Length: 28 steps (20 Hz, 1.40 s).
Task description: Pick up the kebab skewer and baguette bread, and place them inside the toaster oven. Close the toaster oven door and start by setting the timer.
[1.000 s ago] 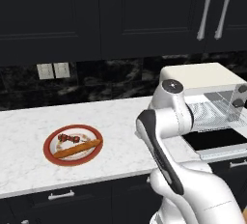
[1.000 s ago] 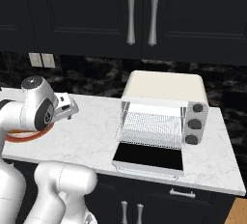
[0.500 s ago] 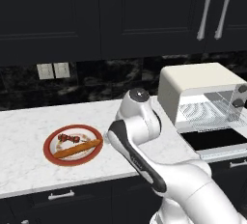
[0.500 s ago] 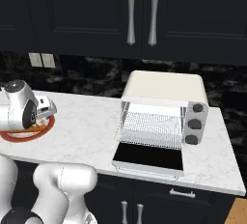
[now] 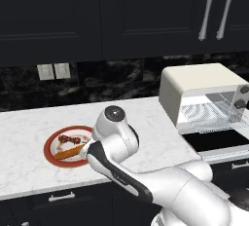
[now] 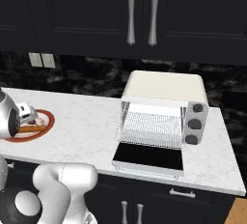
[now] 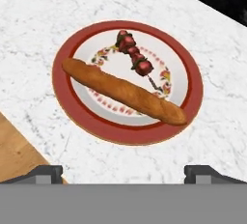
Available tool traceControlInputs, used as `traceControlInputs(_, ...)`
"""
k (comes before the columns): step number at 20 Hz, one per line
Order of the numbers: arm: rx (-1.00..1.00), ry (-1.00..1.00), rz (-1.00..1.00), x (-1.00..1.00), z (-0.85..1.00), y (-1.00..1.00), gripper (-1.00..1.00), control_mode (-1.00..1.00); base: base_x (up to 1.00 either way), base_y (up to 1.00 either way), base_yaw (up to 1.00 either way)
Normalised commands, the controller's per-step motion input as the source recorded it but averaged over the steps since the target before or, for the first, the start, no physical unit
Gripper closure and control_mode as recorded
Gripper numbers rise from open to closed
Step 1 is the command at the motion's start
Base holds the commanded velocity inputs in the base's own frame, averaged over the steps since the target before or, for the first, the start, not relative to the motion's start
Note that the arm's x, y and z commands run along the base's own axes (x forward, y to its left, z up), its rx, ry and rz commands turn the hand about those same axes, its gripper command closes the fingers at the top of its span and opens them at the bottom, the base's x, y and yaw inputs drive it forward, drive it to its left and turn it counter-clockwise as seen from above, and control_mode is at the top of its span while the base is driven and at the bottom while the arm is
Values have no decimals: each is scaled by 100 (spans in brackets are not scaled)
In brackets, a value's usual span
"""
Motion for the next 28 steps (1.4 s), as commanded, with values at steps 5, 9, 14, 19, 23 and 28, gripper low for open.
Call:
traceControlInputs(5, -2, 1, 14, 11, -17, 43, -100, -100, 0, 0, 0)
traceControlInputs(9, -5, 2, 1, 21, -51, 16, -100, -100, 0, 0, 0)
traceControlInputs(14, -7, 2, 0, 41, -18, 26, -100, -100, 0, 0, 0)
traceControlInputs(19, -8, 7, 0, 30, -7, 18, -100, -100, 0, 0, 0)
traceControlInputs(23, -8, 12, 0, 35, -40, 30, -100, -100, 0, 0, 0)
traceControlInputs(28, -8, 3, 0, 27, -34, 22, -100, -100, 0, 0, 0)
